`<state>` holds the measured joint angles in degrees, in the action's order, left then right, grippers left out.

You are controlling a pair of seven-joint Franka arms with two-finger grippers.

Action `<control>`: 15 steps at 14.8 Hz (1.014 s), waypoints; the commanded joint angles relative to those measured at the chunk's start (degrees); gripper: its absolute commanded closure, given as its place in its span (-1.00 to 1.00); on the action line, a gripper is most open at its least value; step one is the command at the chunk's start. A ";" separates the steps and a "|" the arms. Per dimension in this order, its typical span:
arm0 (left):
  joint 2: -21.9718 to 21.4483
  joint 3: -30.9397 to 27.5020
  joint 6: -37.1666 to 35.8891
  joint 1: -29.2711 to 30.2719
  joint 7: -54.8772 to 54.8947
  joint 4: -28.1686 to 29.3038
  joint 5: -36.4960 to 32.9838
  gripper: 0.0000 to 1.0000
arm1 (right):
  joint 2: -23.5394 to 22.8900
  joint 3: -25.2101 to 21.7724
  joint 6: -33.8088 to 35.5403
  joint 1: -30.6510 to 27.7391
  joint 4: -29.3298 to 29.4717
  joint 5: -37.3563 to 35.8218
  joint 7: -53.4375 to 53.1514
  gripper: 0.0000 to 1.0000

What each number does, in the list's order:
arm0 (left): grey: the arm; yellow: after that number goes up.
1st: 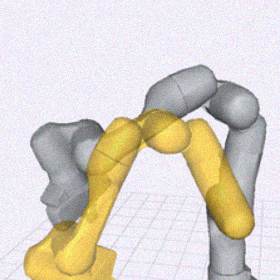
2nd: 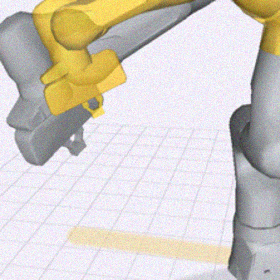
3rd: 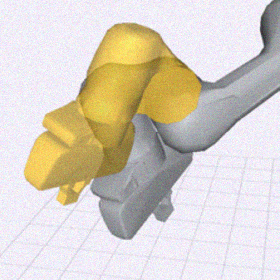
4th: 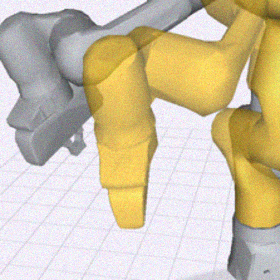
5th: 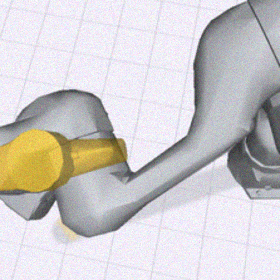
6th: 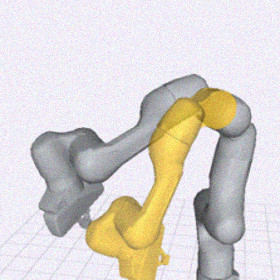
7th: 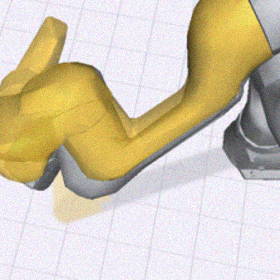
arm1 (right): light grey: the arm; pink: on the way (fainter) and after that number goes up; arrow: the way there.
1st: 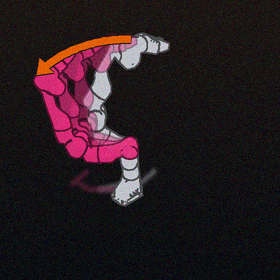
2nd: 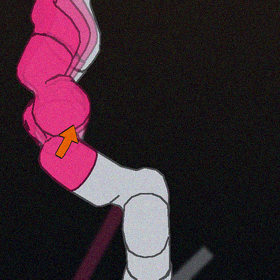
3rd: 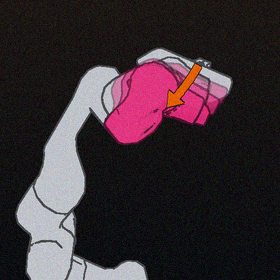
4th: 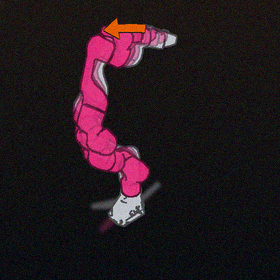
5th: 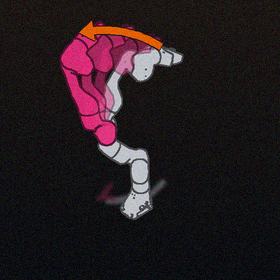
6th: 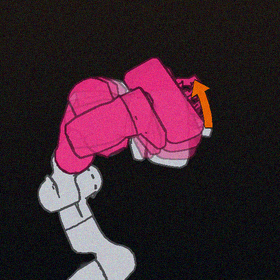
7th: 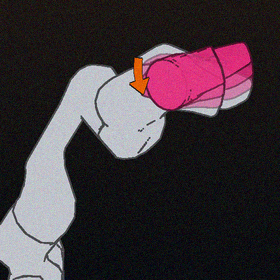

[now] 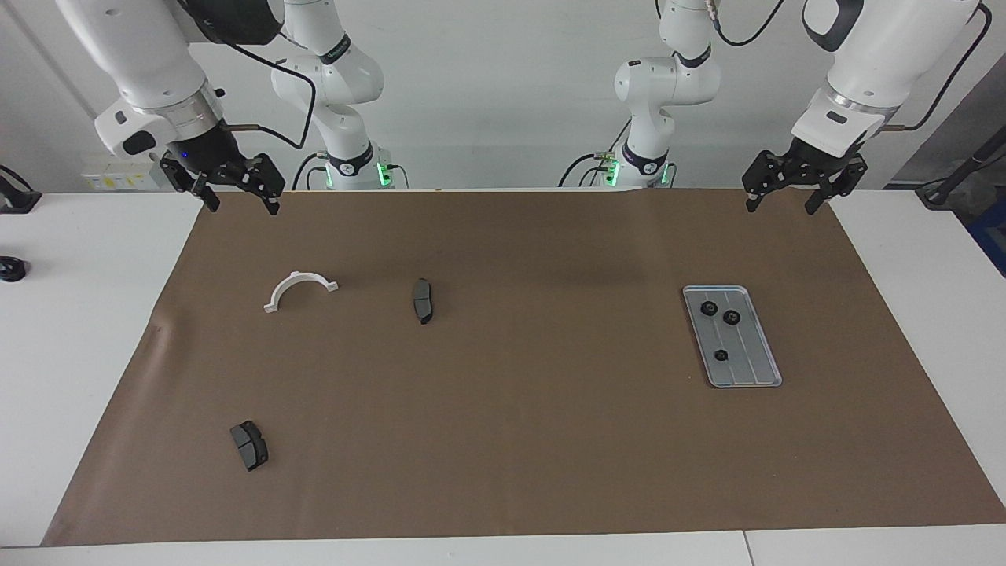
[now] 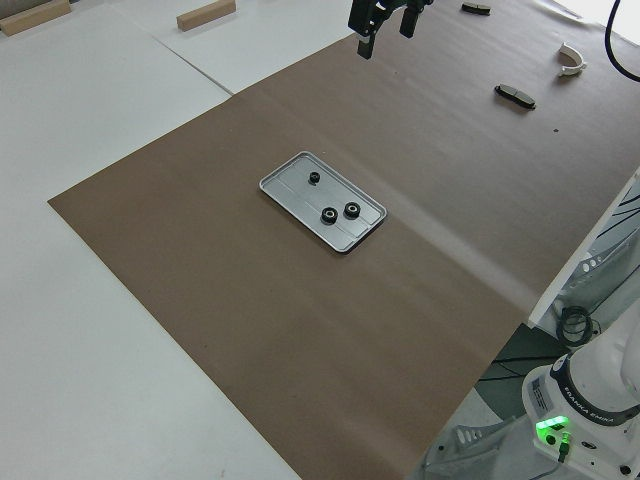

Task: Place bearing gear from tray to pile
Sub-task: 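Reach the left gripper down over a black gear in the tray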

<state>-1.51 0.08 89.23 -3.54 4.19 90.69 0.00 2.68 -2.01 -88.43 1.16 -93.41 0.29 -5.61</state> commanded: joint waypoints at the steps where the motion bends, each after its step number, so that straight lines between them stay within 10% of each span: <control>1: -1.22 -0.25 1.04 -0.77 -0.24 1.60 -0.79 -1.00 | 0.74 0.25 0.71 -0.28 -0.36 1.03 -0.64 -1.00; 15: -5.43 0.01 5.15 -1.03 1.43 7.82 -0.62 -1.00 | 0.74 0.25 0.71 -0.28 -0.36 1.03 -0.64 -1.00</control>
<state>-3.35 0.31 90.11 -4.84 4.62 92.11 0.00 2.68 -2.01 -88.43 1.16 -93.41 0.29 -5.61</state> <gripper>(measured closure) 0.000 0.000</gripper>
